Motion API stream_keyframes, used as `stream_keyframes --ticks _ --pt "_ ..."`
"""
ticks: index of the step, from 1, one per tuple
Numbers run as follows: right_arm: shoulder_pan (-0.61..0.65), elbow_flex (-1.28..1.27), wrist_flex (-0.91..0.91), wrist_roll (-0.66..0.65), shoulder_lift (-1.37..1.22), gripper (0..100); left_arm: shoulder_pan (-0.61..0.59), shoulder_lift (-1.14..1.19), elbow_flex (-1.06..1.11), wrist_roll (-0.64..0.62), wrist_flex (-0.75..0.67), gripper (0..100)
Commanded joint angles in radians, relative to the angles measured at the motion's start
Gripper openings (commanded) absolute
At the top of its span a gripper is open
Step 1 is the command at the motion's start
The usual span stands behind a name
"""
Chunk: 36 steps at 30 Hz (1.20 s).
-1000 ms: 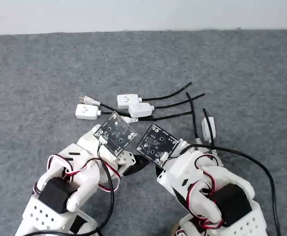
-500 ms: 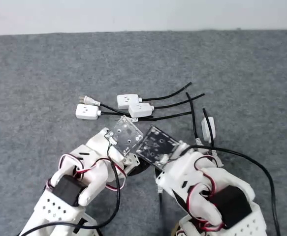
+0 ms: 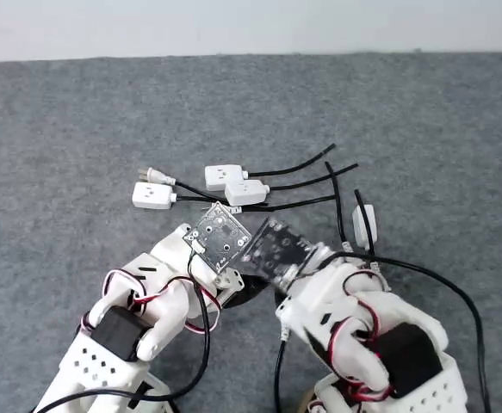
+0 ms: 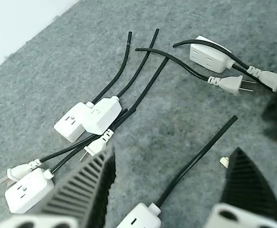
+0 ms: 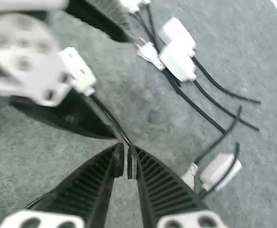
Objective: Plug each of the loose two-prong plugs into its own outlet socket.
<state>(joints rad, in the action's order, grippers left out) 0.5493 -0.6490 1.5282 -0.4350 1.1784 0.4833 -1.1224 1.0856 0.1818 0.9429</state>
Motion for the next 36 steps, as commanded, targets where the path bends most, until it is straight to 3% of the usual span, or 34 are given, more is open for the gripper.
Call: stream_keyframes --ticks 1,11,14,17,21,36 --pt "-0.085 -0.017 -0.021 0.011 -0.002 0.9 -0.021 0.000 -0.004 0.012 -0.029 35" --pt "-0.101 -0.269 -0.162 0.011 -0.004 1.3 -0.133 -0.006 0.174 0.026 -0.216 35" --pt "-0.102 -0.331 -0.188 0.017 -0.004 7.7 -0.126 -0.008 0.220 0.025 -0.262 35" --pt "-0.102 -0.419 -0.245 0.018 -0.004 12.7 -0.129 -0.008 0.228 0.020 -0.275 35" --pt "-0.102 -0.523 -0.328 0.018 -0.004 10.8 -0.126 -0.008 0.229 0.018 -0.276 35" --pt "-0.102 -0.572 -0.337 0.020 -0.004 10.8 -0.127 -0.008 0.263 0.020 -0.325 35"
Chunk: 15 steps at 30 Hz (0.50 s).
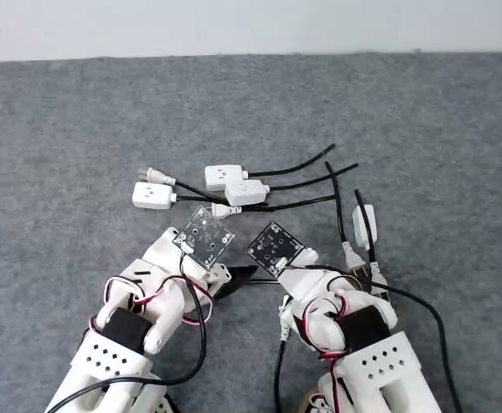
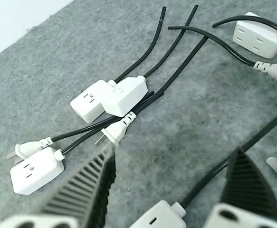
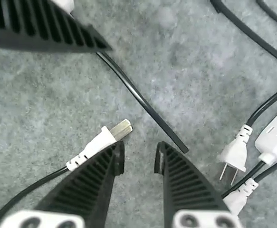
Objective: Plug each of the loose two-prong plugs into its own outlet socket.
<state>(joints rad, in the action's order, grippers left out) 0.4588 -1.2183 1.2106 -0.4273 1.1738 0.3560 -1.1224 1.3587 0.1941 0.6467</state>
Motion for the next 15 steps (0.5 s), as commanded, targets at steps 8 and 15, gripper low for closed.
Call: stream_keyframes --ticks 8,15 --pt "-0.010 -0.153 -0.124 0.023 0.010 10.9 0.003 -0.002 0.004 0.006 -0.052 35" --pt "-0.002 -0.206 -0.196 0.143 0.001 11.7 0.003 0.000 0.010 0.006 -0.063 35"
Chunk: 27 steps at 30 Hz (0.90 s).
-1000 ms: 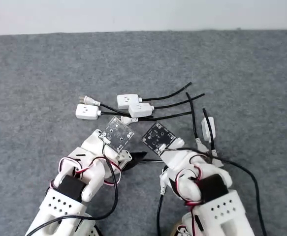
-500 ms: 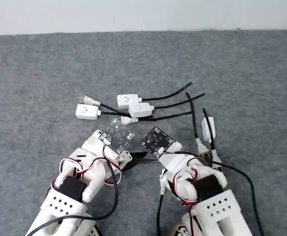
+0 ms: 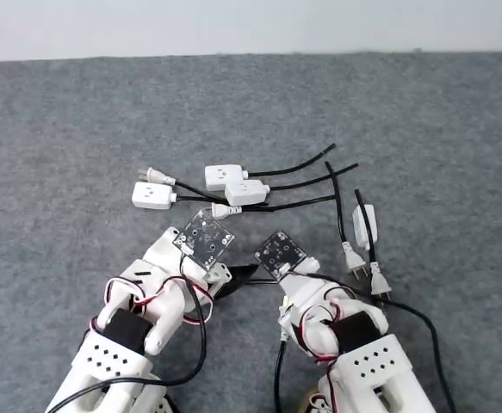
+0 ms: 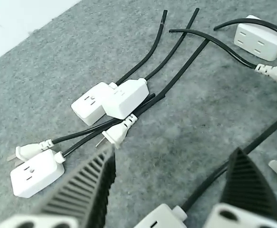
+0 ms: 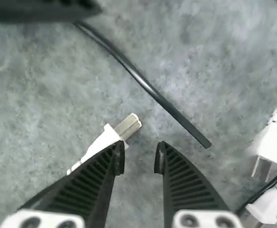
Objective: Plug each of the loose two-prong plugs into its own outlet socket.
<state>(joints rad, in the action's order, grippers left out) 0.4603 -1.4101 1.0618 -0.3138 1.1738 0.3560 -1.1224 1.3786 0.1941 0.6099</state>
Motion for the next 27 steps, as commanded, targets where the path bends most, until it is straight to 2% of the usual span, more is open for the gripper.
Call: stream_keyframes --ticks 1,5,21,24,27 --pt "-0.004 -0.029 -0.061 0.032 0.002 12.9 0.003 0.000 -0.010 0.008 -0.026 35" --pt "-0.004 -0.041 -0.061 0.034 0.010 17.3 0.003 0.000 -0.010 0.008 -0.026 35" --pt "-0.013 0.014 -0.036 0.034 0.012 17.3 0.003 0.000 -0.008 0.008 -0.026 35" --pt "-0.077 0.069 -0.007 0.032 0.012 17.3 0.002 0.000 -0.007 0.008 -0.026 35" --pt "-0.222 0.117 -0.004 0.025 0.012 17.3 0.002 0.000 -0.007 0.008 -0.028 35"
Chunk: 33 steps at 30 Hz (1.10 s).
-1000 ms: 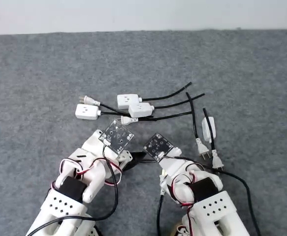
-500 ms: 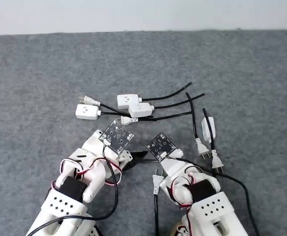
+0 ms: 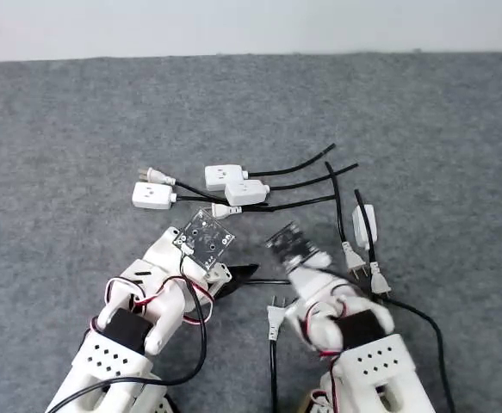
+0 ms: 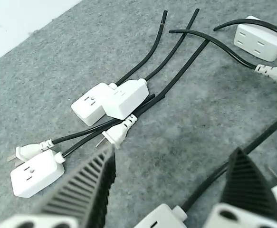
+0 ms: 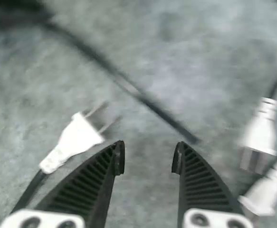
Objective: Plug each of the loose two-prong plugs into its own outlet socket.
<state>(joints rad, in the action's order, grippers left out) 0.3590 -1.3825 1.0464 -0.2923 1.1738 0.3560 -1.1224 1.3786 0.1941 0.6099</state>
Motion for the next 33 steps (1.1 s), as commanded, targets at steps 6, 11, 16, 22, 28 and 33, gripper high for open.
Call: stream_keyframes --ticks 6,11,16,22,28,33 --pt "-0.343 0.117 0.015 -0.210 0.001 17.6 0.002 0.000 -0.007 0.008 -0.028 35" --pt "-0.378 0.063 0.005 -0.298 0.002 17.6 0.002 0.000 -0.007 0.008 -0.028 35" --pt "-0.372 0.054 -0.022 -0.293 0.002 17.6 0.002 0.000 -0.007 0.008 -0.028 35" --pt "-0.371 0.032 -0.038 -0.273 0.001 17.6 0.002 0.000 -0.007 0.008 -0.028 35" --pt "-0.338 -0.095 -0.140 -0.267 0.010 17.5 0.002 0.000 -0.007 0.008 -0.028 35" --pt "-0.343 -0.112 -0.185 -0.187 0.013 17.6 0.003 0.000 -0.007 0.008 -0.028 35"
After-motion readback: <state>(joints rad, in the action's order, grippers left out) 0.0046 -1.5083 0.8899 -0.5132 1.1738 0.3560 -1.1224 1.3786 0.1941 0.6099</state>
